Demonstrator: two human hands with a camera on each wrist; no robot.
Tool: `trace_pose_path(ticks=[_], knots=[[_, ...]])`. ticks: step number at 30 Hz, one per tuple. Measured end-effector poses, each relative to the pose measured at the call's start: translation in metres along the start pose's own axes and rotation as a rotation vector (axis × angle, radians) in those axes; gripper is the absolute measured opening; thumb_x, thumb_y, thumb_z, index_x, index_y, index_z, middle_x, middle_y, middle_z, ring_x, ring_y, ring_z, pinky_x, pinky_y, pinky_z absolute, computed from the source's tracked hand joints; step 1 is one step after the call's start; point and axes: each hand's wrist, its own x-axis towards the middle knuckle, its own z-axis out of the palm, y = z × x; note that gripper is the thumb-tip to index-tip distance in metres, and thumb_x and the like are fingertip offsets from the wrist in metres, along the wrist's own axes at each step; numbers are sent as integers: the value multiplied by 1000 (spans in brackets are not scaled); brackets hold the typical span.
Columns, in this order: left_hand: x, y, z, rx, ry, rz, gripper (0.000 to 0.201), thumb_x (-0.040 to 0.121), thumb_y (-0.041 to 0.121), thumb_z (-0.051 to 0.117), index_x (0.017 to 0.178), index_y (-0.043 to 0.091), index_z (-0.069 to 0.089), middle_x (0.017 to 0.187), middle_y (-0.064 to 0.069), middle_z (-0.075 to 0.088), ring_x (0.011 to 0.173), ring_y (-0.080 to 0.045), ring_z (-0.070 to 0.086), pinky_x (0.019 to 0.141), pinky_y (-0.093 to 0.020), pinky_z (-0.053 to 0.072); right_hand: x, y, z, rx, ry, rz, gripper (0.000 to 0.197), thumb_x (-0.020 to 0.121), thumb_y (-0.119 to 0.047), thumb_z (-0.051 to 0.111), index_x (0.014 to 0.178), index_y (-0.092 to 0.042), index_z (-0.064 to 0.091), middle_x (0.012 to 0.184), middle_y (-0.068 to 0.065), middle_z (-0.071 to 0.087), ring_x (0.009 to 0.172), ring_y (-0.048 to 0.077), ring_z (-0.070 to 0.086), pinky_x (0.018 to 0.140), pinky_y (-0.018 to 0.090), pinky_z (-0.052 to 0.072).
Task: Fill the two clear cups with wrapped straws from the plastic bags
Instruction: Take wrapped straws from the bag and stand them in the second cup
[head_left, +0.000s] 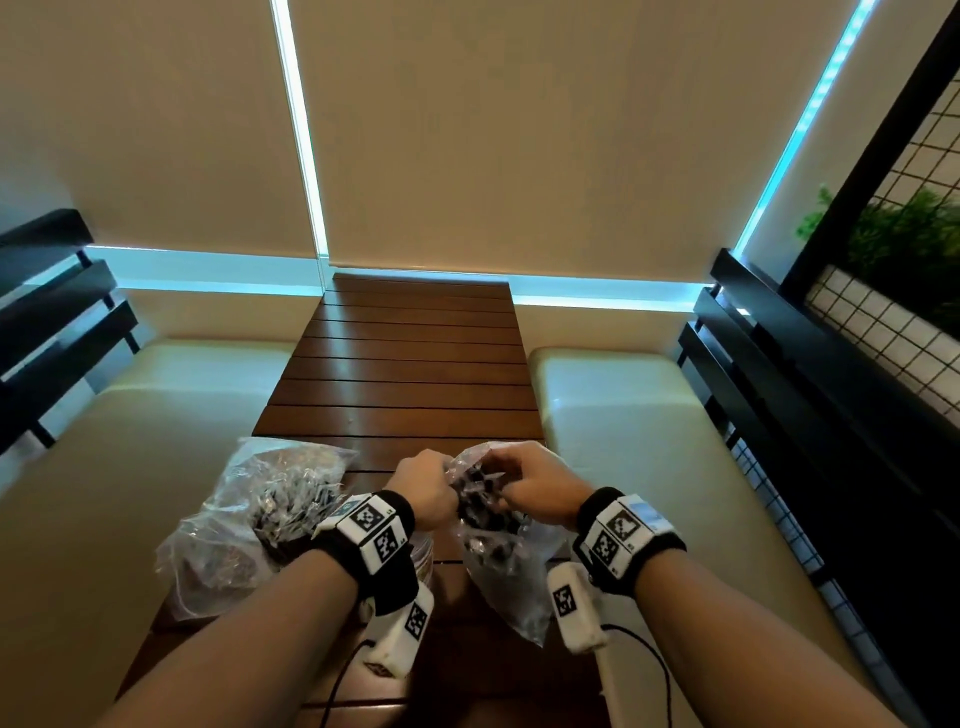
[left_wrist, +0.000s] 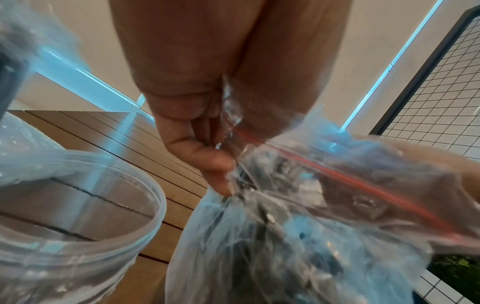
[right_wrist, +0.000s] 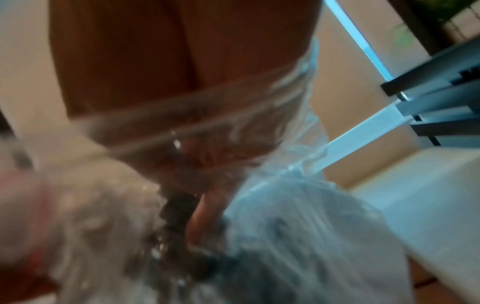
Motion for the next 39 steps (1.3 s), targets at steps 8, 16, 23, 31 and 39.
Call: trace_pose_path(ticks=[8, 16, 23, 31, 39], knots=[[-3, 3, -1, 10, -40, -13, 23, 84, 8, 56, 97, 16, 73, 97, -5, 71, 90, -21, 66, 79, -31, 57, 4, 15, 19, -387, -56, -62, 38, 88, -17, 71, 123, -29, 62, 123, -7, 64, 110, 12, 59, 100, 29, 46], [-1, 4, 4, -35, -18, -19, 15, 89, 13, 59, 86, 19, 72, 90, -3, 71, 83, -18, 67, 63, -24, 49, 13, 32, 30, -261, -75, -28, 34, 95, -19, 60, 125, -34, 57, 120, -14, 54, 103, 13, 57, 97, 37, 49], [0, 10, 3, -30, -1, -25, 20, 87, 14, 56, 69, 22, 59, 83, -2, 68, 75, -17, 63, 56, -19, 42, 16, 40, 35, -294, 26, -2, 13, 102, -32, 44, 112, -31, 51, 101, -7, 59, 91, 15, 59, 88, 41, 53], [0, 15, 11, 61, 1, 10, 19, 83, 19, 57, 102, 20, 58, 101, -5, 66, 89, -23, 62, 76, -31, 49, 10, 22, 37, -269, 307, -167, 21, 92, 0, 43, 103, -14, 55, 89, -6, 52, 79, 5, 48, 71, 16, 35], [8, 29, -4, 36, 190, 38, 17, 90, 24, 54, 75, 25, 48, 85, 0, 63, 71, -18, 56, 61, -27, 39, -4, -18, 26, -143, 793, -522, 17, 85, -12, 39, 84, -28, 41, 84, -5, 46, 75, 12, 41, 64, 23, 40]])
